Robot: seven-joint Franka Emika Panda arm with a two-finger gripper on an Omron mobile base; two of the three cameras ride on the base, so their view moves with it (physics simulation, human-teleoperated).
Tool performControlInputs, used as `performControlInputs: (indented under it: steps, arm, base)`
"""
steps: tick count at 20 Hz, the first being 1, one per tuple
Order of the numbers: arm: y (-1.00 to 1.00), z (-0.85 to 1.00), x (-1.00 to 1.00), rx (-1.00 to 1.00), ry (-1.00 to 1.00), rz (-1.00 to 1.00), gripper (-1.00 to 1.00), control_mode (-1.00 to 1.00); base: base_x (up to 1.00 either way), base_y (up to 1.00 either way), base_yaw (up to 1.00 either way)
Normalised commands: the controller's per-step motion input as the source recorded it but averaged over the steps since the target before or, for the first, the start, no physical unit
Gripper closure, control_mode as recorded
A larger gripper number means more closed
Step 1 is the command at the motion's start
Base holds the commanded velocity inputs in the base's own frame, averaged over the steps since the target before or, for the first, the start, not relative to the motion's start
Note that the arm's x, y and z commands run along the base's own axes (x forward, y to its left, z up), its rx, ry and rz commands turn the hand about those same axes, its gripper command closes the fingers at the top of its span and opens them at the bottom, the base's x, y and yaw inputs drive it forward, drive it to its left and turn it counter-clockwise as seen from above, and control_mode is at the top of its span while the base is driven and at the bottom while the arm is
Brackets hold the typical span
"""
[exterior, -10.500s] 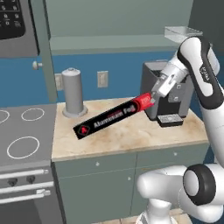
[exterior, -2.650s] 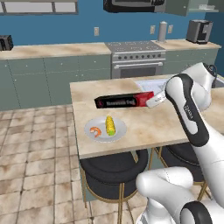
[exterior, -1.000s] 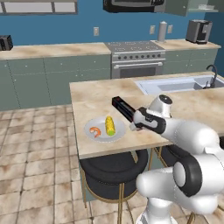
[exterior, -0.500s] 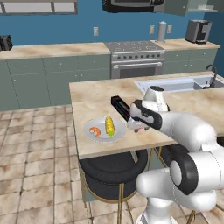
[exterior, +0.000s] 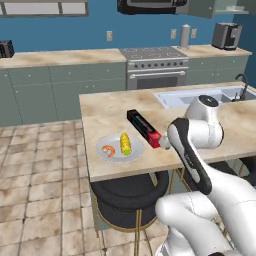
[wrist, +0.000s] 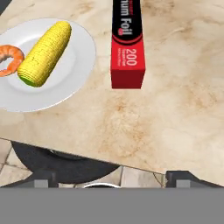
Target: Retrieve the tupperware and aluminum foil from the cabinet and place them on the dining counter near the plate with corn and shrimp to prepare for storing leftovers.
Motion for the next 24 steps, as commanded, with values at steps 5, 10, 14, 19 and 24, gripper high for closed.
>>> performControlInputs:
  steps: [5,10,14,19,24]
  arm:
    - [-0.08,0.49,-0.97,0.0,-0.09,-0.08,-1.0,-1.0]
    - [0.0,0.97,-0.13,0.0,0.01,-0.1,-1.0,-1.0]
    - [-0.12,0.29,0.0,0.0,0.04,-0.02,-1.0,1.0]
    - [0.0,0.0,0.0,0.0,0.0,0.0,-1.0,1.0]
    - [0.0,0.0,0.0,0.0,0.0,0.0,-1.0,1.0]
  base:
    - [0.0,0.0,0.0]
    - [0.0,0.0,0.0]
    - [-0.05,-0.2,-0.03]
    - [-0.68,-0.75,-0.17]
    - [-0.47,-1.0,-0.49]
